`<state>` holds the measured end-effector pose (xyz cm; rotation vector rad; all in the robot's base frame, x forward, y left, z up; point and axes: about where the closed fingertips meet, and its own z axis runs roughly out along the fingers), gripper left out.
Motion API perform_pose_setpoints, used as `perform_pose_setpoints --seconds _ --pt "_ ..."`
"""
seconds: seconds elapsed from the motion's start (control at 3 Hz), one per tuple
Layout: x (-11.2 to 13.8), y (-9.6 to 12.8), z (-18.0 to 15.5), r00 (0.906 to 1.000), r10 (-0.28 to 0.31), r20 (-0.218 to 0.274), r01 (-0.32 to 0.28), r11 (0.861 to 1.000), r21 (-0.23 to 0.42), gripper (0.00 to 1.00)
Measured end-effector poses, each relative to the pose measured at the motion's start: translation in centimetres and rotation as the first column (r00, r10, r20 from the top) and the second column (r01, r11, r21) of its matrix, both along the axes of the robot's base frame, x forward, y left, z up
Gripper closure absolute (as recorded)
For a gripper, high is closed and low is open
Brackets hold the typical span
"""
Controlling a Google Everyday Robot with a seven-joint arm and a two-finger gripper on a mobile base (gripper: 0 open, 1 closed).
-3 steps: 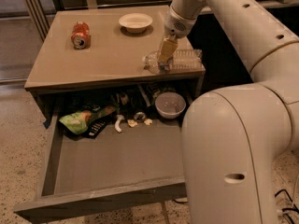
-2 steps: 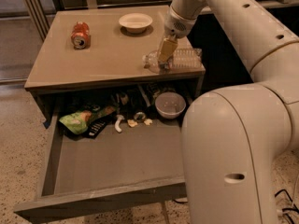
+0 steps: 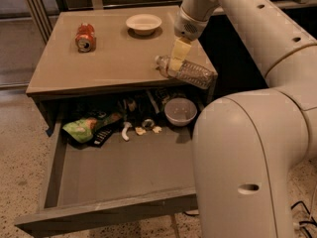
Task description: Pick water bottle from top drawer and place on counter
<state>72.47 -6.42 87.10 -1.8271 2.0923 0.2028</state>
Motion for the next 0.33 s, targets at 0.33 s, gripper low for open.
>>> perform_pose_setpoints --seconds 0.33 --pt "0.0 0.0 0.0 1.0 0.0 0.0 0.0 1.0 0.0 0.0"
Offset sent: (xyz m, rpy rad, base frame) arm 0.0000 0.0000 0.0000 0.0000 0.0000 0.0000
